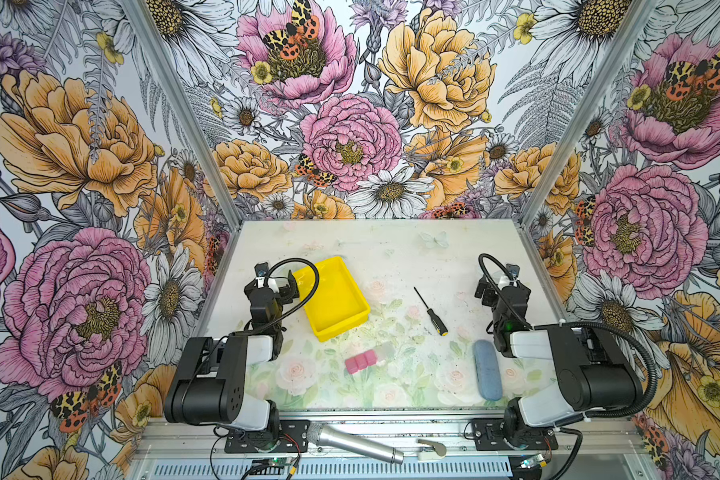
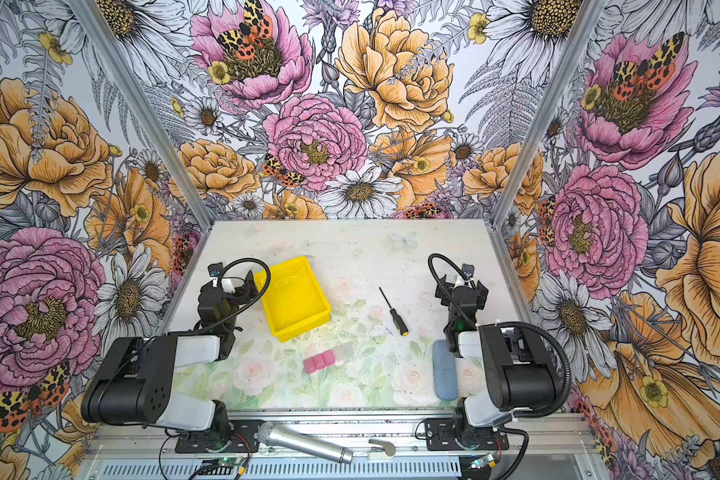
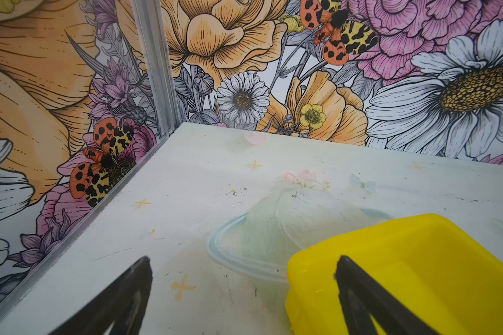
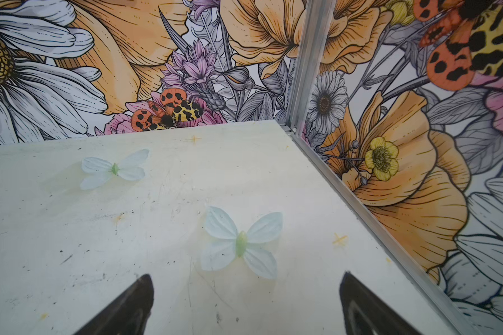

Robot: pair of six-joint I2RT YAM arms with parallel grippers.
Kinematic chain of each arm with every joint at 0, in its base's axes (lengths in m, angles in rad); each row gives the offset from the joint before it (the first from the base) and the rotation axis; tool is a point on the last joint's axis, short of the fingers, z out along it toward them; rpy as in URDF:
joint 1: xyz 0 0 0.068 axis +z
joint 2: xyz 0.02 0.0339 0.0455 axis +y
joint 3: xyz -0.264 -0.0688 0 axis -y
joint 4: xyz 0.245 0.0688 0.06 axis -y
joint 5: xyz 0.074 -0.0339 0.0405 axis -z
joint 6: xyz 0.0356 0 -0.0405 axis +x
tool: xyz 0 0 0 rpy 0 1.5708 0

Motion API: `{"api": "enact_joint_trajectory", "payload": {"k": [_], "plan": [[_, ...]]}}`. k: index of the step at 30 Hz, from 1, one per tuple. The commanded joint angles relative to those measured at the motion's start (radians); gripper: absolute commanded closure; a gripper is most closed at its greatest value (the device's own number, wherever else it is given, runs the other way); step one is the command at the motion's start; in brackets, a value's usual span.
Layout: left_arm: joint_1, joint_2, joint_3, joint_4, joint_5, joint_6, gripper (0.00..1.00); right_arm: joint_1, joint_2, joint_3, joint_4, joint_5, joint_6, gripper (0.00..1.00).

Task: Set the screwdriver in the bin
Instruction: 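Move the right gripper over the screwdriver while the left arm nears the bin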

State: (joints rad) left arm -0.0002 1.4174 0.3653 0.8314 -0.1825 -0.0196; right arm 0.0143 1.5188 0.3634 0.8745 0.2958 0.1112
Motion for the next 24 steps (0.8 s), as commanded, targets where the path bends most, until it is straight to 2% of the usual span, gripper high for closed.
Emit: {"api": "enact_joint_trajectory", "payload": {"k": [1,3,6,11,18,24], "plan": [[0.012,-0.084,0.039,-0.17,-0.001,-0.01,0.01,0.012,-0.04,-0.015,0.037,0.012,-0.014,0.01],[0.008,-0.133,0.046,-0.238,-0.013,-0.008,0.01,0.023,-0.096,0.005,-0.054,0.083,0.003,0.01],[0.005,-0.196,0.059,-0.322,-0.007,-0.022,0.01,0.023,-0.17,0.024,-0.151,0.099,0.007,0.01],[0.012,-0.275,0.106,-0.432,0.085,-0.064,0.01,0.023,-0.244,0.148,-0.475,0.144,0.014,0.0],[0.006,-0.346,0.192,-0.61,0.165,-0.103,0.01,0.028,-0.332,0.239,-0.715,0.119,0.085,0.0],[-0.031,-0.387,0.261,-0.779,0.146,-0.18,0.01,0.035,-0.39,0.346,-0.985,0.148,0.186,0.0]]}}
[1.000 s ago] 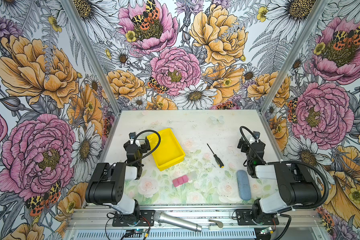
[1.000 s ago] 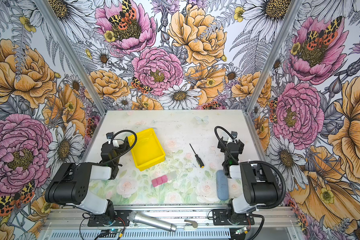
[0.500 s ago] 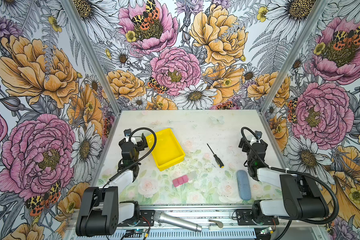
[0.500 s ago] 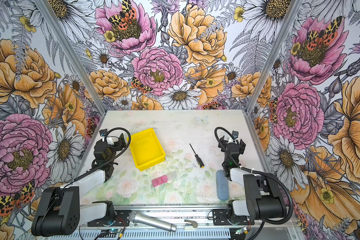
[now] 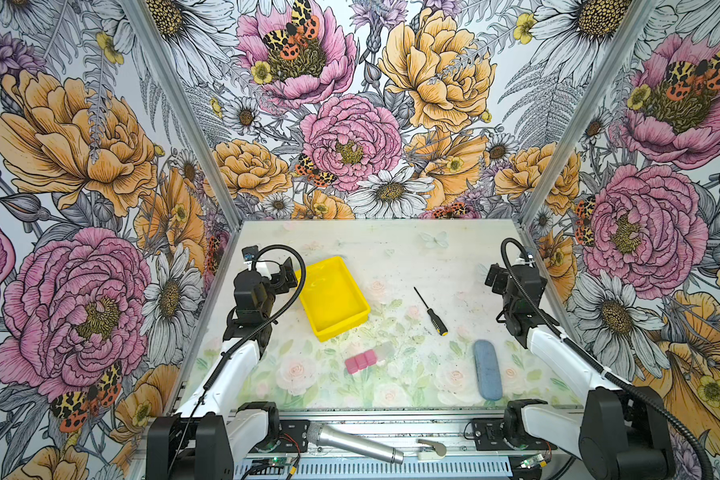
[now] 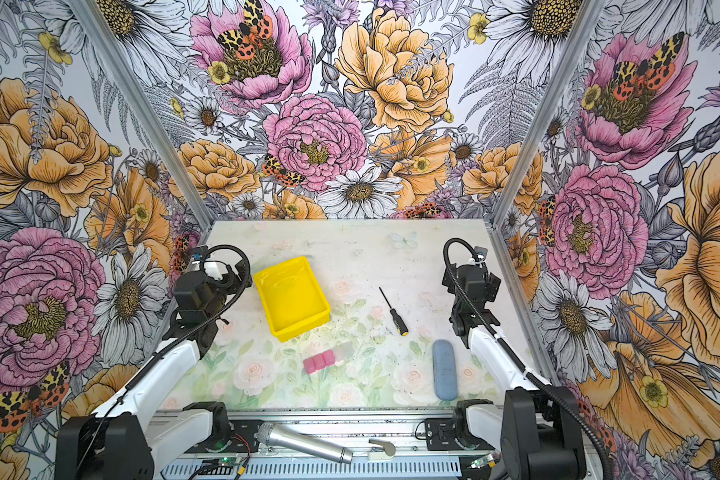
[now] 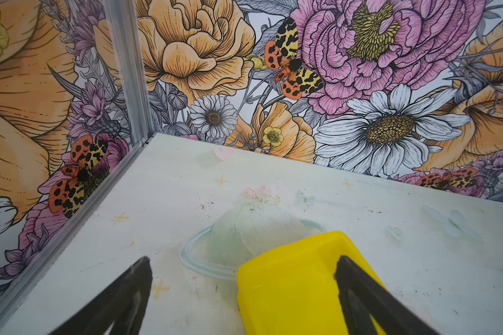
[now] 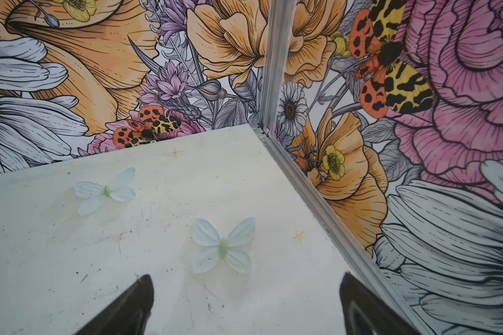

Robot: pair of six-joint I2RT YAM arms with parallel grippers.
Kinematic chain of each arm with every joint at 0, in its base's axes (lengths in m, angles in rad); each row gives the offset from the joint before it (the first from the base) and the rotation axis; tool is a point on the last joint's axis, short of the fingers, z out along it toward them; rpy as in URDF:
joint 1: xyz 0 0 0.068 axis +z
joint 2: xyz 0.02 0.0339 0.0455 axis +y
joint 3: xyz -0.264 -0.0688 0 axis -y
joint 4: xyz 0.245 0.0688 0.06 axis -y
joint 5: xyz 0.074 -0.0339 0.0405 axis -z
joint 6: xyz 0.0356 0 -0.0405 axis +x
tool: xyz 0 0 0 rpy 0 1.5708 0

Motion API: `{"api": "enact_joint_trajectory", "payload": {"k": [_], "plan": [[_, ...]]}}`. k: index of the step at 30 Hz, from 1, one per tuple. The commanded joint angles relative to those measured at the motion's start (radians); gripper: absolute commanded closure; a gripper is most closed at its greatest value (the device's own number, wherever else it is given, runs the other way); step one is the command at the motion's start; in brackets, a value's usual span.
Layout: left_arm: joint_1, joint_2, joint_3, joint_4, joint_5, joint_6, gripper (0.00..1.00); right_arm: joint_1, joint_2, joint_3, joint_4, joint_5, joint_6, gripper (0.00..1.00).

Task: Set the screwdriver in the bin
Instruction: 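Move the right gripper over the screwdriver while the left arm nears the bin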

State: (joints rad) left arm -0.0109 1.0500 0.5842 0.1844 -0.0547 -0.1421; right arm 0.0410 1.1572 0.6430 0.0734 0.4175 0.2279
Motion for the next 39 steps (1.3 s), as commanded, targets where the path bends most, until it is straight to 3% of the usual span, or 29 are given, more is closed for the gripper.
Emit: {"api": "enact_joint_trajectory", "payload": {"k": [1,5,9,14,21,39], "plan": [[-0.032,-0.018,0.067,-0.174,0.019,-0.064,0.01,0.01,-0.035,0.093,-0.245,0.021,0.083,0.01],[-0.102,0.005,0.142,-0.297,-0.004,-0.07,0.01,0.028,-0.082,0.144,-0.403,-0.001,0.115,0.0],[-0.209,-0.005,0.163,-0.347,-0.142,-0.096,0.01,0.044,-0.102,0.2,-0.545,-0.038,0.181,0.01],[-0.225,-0.004,0.184,-0.404,-0.075,-0.209,0.01,0.057,-0.053,0.297,-0.724,-0.093,0.286,0.01],[-0.292,0.035,0.217,-0.484,-0.012,-0.31,0.01,0.162,0.052,0.39,-0.896,-0.129,0.371,0.01],[-0.456,0.056,0.286,-0.635,0.064,-0.414,0.01,0.396,0.191,0.322,-0.851,-0.32,0.36,0.01]]}}
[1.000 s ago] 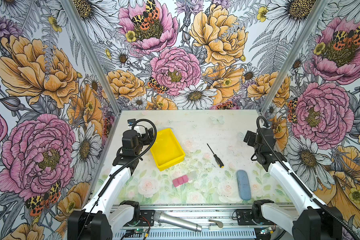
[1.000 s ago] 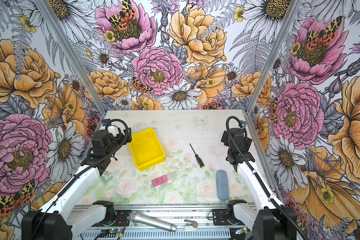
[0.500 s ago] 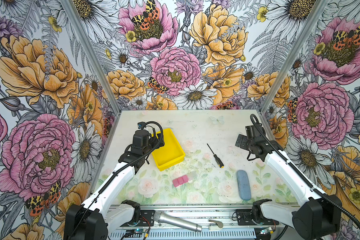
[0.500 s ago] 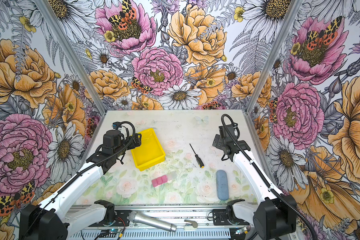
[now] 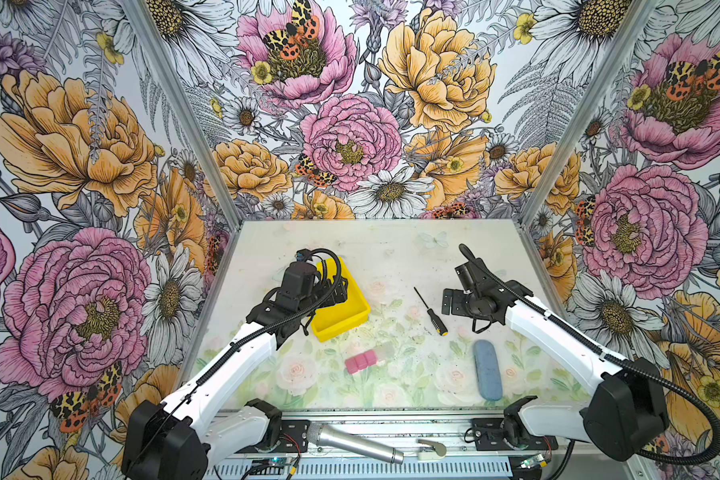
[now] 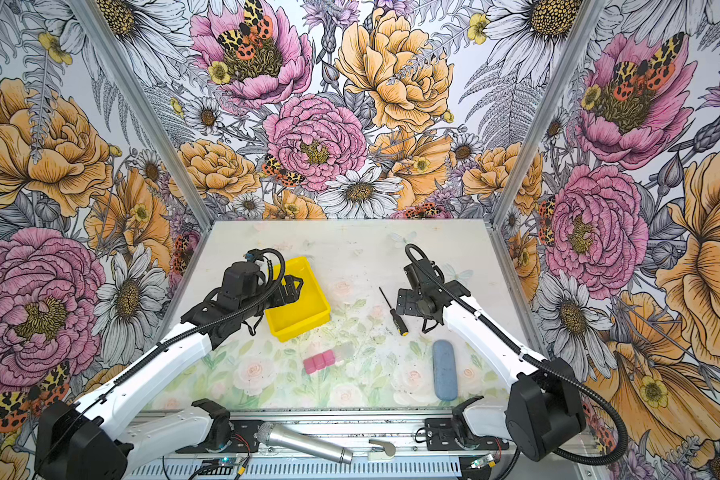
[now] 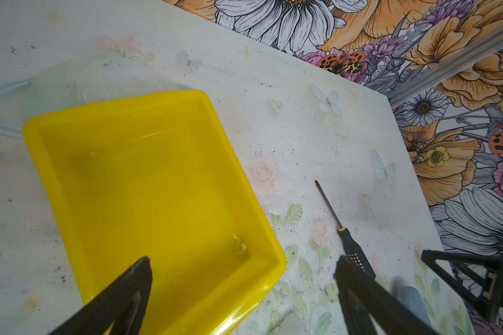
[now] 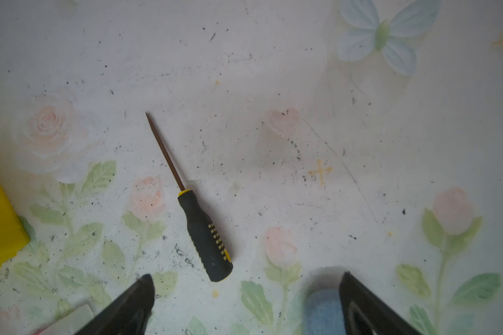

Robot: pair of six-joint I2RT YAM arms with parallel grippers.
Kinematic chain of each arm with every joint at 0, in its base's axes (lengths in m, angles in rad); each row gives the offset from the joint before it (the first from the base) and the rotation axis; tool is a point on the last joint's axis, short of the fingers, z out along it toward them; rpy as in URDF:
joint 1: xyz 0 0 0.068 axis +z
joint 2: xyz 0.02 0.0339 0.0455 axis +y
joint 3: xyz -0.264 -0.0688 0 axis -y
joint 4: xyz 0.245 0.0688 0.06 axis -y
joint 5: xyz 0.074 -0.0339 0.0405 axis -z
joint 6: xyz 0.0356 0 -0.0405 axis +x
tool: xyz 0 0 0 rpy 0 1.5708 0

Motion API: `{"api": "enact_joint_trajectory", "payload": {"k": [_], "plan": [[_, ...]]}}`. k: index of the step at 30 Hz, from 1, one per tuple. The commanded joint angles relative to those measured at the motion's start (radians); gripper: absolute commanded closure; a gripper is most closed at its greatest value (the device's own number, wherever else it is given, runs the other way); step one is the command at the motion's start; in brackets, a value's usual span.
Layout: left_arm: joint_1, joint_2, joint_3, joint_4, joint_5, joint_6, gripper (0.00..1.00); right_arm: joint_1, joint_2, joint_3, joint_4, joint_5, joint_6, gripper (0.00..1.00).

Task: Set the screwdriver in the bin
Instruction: 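Move the right gripper over the screwdriver while the left arm nears the bin, then lower the right gripper and close it on the screwdriver handle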

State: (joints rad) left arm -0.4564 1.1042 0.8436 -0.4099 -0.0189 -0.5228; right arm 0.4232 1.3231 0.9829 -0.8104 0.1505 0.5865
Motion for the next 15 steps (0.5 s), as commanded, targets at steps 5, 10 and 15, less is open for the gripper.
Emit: {"api": "enact_joint_trajectory", "payload": {"k": [5,10,15], "plan": [[-0.038,0.002,0.021,-0.04,0.036,-0.065,0.01,0.026,0.091,-0.027,0.086,-0.101,-0.028,0.03],[-0.056,0.001,0.02,-0.041,0.028,-0.087,0.01,0.027,0.171,-0.043,0.164,-0.143,-0.05,0.09],[-0.06,-0.003,0.029,-0.043,0.03,-0.092,0.01,0.027,0.226,-0.055,0.219,-0.174,-0.054,0.17]]}}
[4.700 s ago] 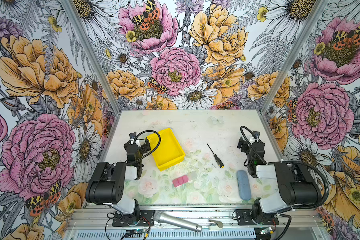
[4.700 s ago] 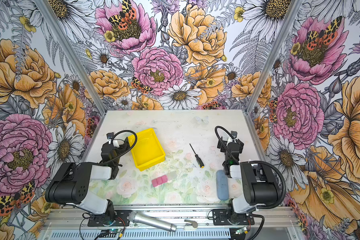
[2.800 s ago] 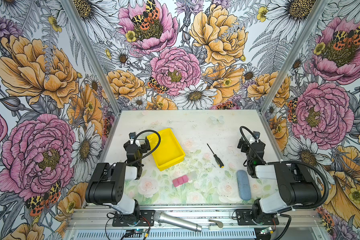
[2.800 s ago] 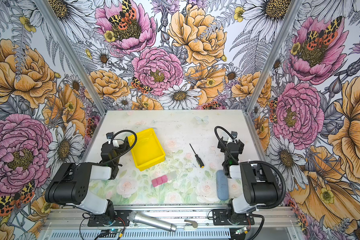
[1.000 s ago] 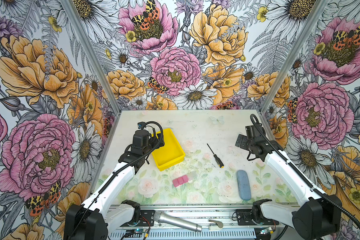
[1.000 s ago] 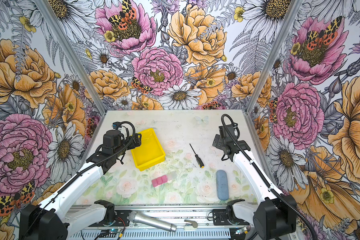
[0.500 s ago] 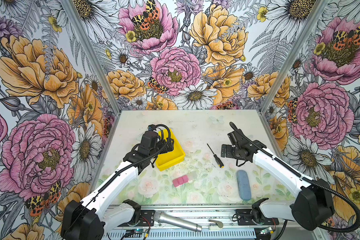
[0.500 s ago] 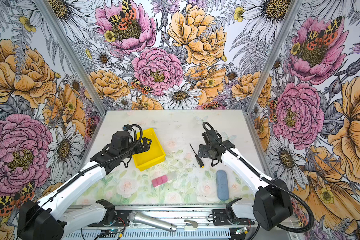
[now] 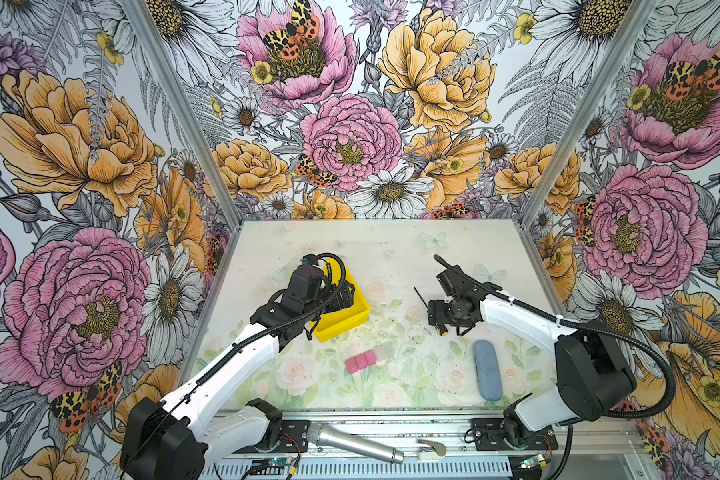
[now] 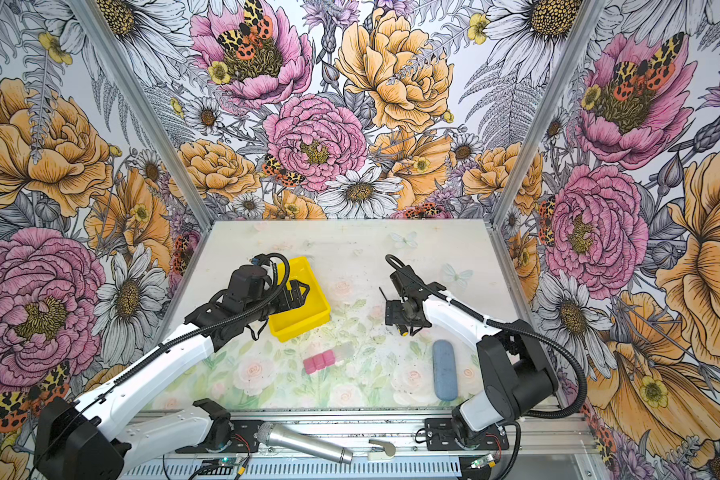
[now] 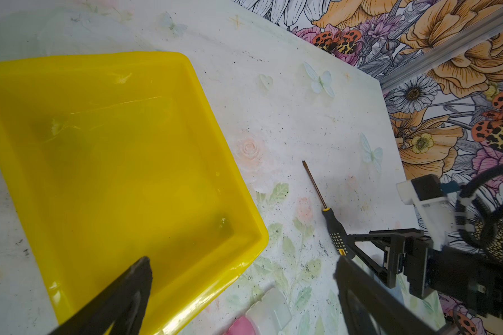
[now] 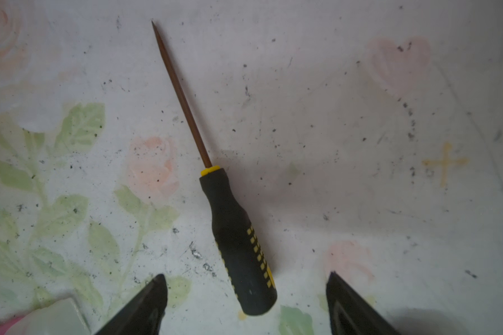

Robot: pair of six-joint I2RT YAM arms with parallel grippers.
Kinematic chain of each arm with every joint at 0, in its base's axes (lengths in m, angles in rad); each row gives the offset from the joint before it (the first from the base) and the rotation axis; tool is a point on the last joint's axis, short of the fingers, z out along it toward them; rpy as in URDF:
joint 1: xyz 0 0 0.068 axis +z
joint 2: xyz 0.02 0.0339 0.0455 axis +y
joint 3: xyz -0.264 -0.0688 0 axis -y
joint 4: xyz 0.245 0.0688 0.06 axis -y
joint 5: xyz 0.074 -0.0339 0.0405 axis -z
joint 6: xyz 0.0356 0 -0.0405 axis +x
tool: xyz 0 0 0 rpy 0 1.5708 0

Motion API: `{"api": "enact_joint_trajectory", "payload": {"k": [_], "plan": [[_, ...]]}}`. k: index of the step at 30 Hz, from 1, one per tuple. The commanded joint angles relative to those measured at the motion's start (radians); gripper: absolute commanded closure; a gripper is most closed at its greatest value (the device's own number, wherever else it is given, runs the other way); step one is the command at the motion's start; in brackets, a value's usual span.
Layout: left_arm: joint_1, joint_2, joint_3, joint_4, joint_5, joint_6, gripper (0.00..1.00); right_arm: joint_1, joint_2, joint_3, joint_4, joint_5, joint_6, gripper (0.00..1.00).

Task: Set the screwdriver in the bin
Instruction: 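Lower the right gripper and close it on the screwdriver handle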

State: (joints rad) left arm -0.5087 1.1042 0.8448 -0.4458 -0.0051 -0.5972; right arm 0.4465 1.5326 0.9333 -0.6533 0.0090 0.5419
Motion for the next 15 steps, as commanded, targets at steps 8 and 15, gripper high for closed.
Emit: {"api": "enact_joint_trajectory", "payload": {"k": [8,15], "plan": [[-0.019,0.001,0.025,-0.006,0.013,-0.021,0.01,0.002,0.066,-0.013,0.088,-0.029,-0.027,0.29],[-0.02,0.012,0.027,-0.006,0.013,-0.023,0.01,0.002,0.1,-0.015,0.099,-0.013,-0.036,0.43]]}}
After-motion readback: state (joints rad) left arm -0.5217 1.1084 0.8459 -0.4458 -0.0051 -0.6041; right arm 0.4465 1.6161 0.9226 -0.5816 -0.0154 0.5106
